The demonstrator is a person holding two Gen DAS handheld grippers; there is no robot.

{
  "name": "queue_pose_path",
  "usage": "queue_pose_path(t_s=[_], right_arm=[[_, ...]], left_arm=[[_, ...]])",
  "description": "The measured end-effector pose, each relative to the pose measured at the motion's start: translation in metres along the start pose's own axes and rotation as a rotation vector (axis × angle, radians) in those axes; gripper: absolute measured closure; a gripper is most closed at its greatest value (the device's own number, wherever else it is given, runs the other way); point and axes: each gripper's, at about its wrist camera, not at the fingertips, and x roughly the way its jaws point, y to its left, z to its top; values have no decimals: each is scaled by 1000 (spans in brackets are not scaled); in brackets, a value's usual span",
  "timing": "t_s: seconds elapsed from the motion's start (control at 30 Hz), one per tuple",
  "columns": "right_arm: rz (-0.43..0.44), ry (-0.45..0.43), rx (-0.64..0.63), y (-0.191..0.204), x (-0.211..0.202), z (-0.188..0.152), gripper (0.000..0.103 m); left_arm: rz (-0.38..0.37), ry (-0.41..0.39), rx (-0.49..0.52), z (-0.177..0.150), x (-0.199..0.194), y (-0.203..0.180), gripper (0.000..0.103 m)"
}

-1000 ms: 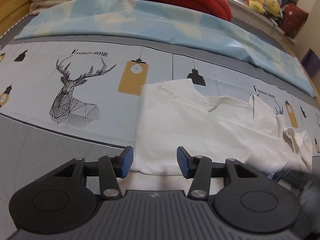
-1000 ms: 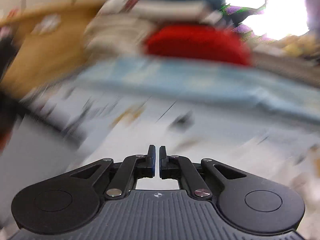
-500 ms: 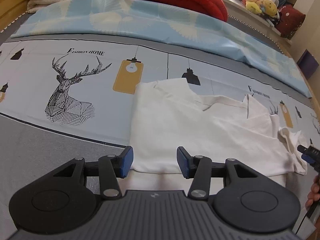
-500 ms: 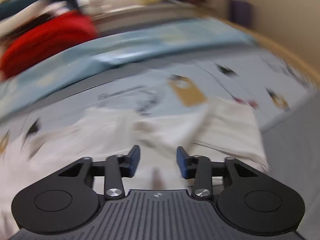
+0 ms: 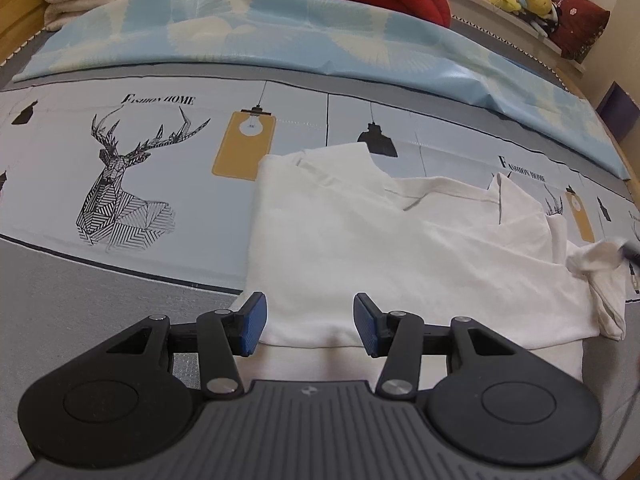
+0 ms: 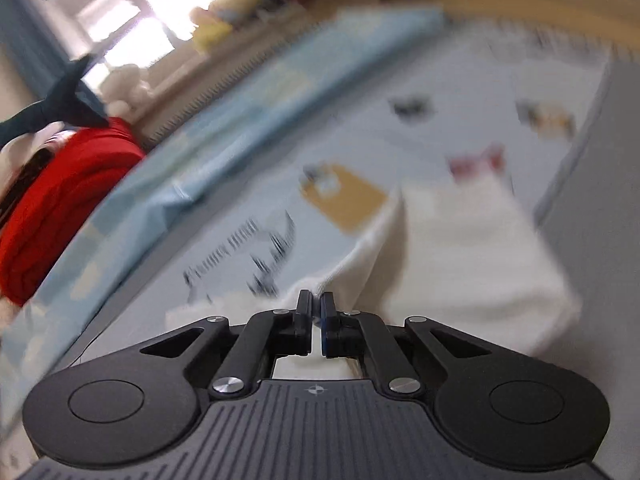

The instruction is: Fold small clothes

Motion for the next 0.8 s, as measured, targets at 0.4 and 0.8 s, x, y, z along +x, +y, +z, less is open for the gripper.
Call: queue_pose_path(t_s=[0.4,0.8], right_arm=[[569,74,-612,202,-101,-43,99],[436,119,-343,188,-116,-24,77]], left_arm=[[-15,-17,-59,3,-8,26,50],[-98,-22,-153,6,-4,35,54]])
